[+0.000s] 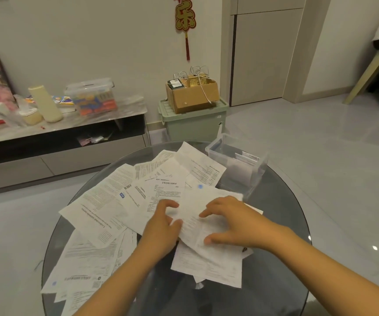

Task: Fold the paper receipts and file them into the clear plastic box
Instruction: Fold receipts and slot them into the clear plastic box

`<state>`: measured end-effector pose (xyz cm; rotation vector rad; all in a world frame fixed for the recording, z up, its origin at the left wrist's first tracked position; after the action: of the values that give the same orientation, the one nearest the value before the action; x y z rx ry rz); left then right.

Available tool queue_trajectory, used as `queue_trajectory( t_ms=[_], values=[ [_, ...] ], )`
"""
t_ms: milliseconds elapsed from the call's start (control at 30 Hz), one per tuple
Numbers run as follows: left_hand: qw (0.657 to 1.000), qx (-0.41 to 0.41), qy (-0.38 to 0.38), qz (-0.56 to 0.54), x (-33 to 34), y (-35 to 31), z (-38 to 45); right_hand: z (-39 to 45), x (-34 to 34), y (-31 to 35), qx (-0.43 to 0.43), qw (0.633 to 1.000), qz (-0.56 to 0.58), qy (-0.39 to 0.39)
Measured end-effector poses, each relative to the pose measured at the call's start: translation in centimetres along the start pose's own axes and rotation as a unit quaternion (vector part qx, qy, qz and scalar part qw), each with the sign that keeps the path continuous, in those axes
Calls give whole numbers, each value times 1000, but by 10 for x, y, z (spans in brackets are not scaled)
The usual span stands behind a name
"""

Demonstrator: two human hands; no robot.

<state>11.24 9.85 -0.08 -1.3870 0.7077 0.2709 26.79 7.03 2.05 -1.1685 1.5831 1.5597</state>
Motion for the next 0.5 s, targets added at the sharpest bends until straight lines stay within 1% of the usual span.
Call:
queue_trajectory(
  t_ms=[100,233,300,367,433,500],
  values=[
    [997,-56,-26,-55,-16,14,-2,5,12,12,-15,999,-27,21],
    [988,-101,-16,-117,-21,21,-12,9,22,24,-21,998,-36,56],
    [973,-142,-11,-182,-23,22,-18,11,25,28,-14,997,-36,73],
    [952,-180,-23,-248,-28,25,-25,15,24,32,1,996,-24,81],
    [942,-179,-51,-281,-36,26,-30,19,20,31,27,996,7,84],
    [950,-145,-70,-268,-46,24,-32,25,17,30,49,994,47,82]
  ],
)
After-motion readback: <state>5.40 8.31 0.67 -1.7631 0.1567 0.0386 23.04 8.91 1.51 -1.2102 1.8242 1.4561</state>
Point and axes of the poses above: each hand's wrist, its own z-axis towards the middle knuckle, its own x-axis out of the palm, y = z × x, the point moved 7 cm from there along z, towards the middle knuckle, and after that the axes turned 12 degrees about x, right-handed, at the moved point
